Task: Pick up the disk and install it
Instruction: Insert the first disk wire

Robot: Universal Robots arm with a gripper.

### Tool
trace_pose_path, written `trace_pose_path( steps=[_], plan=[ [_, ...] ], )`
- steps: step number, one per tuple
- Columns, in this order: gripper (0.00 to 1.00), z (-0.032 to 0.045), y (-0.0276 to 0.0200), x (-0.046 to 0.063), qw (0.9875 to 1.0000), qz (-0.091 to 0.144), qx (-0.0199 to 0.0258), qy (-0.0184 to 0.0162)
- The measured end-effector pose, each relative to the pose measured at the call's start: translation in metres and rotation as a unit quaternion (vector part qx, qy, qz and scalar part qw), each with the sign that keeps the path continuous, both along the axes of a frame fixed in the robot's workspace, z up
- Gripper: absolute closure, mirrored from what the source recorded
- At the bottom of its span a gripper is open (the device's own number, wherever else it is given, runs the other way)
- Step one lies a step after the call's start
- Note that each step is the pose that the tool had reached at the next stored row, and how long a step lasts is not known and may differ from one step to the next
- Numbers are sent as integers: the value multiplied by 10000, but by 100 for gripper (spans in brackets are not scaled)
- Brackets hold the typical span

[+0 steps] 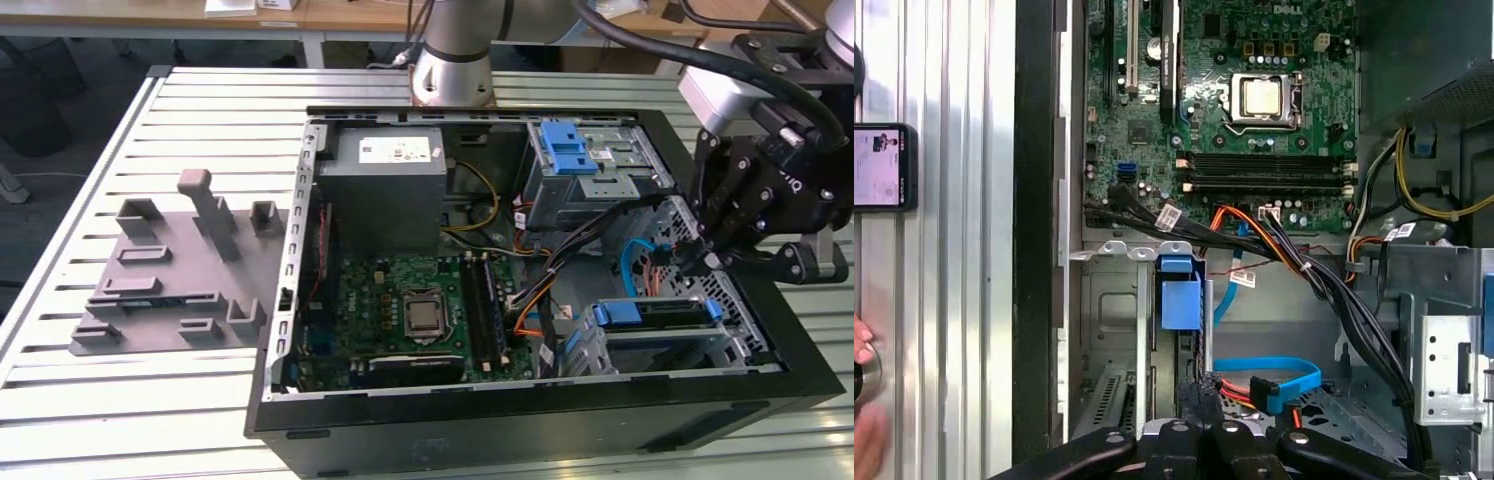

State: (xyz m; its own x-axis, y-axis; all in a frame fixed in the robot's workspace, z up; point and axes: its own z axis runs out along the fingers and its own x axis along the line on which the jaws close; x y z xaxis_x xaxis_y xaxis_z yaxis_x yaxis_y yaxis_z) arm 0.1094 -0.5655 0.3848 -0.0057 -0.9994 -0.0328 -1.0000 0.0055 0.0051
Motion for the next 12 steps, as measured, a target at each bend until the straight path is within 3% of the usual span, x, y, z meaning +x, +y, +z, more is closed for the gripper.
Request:
trace_pose_path(
  steps=[12],
  plan=[
    [89, -7, 29, 25, 10000, 0, 0, 0]
  ],
)
